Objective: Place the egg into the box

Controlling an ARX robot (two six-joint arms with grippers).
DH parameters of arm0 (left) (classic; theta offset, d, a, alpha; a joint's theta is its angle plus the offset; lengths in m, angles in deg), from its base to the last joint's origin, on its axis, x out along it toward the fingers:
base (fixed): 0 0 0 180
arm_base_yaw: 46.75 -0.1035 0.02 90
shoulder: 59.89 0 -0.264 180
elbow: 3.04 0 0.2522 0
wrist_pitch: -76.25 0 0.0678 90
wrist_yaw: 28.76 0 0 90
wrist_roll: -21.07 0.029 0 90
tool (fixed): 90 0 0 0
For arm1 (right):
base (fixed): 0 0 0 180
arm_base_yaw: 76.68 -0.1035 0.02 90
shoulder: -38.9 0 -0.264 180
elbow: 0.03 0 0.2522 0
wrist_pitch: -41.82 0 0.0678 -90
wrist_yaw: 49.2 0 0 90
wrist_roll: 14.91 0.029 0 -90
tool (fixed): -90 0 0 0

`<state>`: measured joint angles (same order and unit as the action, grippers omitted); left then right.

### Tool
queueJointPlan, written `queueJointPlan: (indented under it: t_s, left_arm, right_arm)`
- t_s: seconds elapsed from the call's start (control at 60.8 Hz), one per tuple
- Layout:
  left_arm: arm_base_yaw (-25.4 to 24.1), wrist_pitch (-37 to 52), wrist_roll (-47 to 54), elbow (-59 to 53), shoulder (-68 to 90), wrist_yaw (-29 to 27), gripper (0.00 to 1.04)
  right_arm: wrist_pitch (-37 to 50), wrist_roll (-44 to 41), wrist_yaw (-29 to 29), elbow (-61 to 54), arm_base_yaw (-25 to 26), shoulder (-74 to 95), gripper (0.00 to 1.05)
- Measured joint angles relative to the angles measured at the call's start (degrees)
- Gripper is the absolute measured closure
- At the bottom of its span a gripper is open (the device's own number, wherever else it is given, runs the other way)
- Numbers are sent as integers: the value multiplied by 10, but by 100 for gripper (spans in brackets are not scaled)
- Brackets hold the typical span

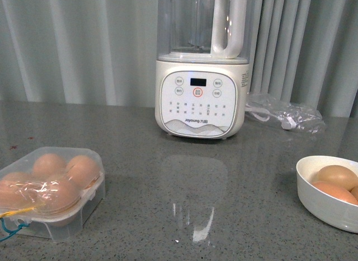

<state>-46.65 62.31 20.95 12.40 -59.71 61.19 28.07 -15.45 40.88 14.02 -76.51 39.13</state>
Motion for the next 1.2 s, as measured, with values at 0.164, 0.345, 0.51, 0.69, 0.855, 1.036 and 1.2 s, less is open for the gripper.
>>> queueJointPlan:
  t_s: [0.164, 0.345, 0.51, 0.69, 0.855, 1.036, 1.2]
  left_arm:
    - [0, 0, 0, 0, 0, 0, 31]
    - [0, 0, 0, 0, 0, 0, 6]
    - [0, 0, 0, 0, 0, 0, 7]
    - [0, 0, 0, 0, 0, 0, 7]
    - [0, 0, 0, 0, 0, 0, 7]
    - [0, 0, 0, 0, 0, 0, 7]
    - [0, 0, 0, 0, 0, 0, 7]
  right_arm:
    - [0, 0, 0, 0, 0, 0, 7]
    - [0, 0, 0, 0, 0, 0, 7]
    - [0, 0, 0, 0, 0, 0, 7]
    - [0, 0, 0, 0, 0, 0, 7]
    - [0, 0, 0, 0, 0, 0, 7]
    - [0, 0, 0, 0, 0, 0, 7]
    - [0, 0, 0, 0, 0, 0, 7]
